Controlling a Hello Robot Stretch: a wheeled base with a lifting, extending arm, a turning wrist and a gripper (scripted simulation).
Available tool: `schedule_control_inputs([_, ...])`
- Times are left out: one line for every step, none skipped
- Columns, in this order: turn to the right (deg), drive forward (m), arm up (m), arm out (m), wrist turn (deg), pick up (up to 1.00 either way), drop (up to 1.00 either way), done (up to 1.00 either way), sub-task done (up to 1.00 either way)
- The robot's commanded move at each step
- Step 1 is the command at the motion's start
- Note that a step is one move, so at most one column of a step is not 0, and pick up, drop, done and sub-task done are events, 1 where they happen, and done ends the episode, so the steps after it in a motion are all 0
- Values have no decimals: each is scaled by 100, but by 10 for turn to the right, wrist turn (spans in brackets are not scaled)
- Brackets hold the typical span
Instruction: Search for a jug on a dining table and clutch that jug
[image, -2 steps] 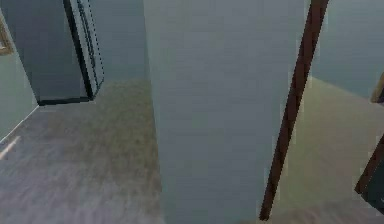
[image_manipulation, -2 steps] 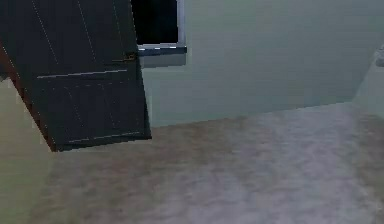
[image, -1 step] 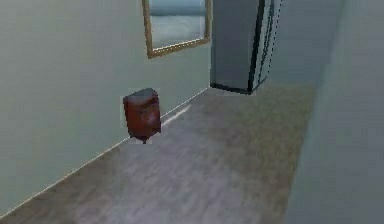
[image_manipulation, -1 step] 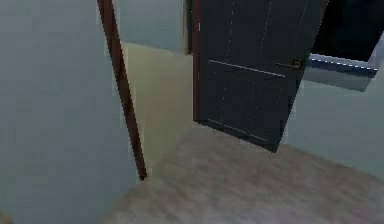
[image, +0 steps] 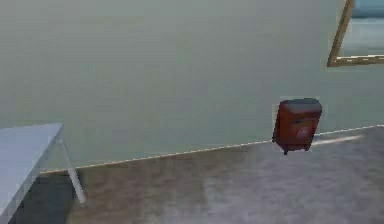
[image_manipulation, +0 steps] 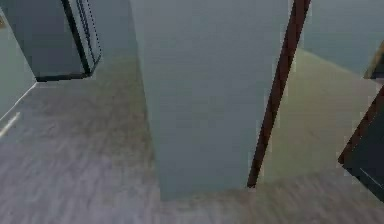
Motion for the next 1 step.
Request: schedule_control_inputs([-450, 0, 0, 0, 0, 0, 0, 0, 0])
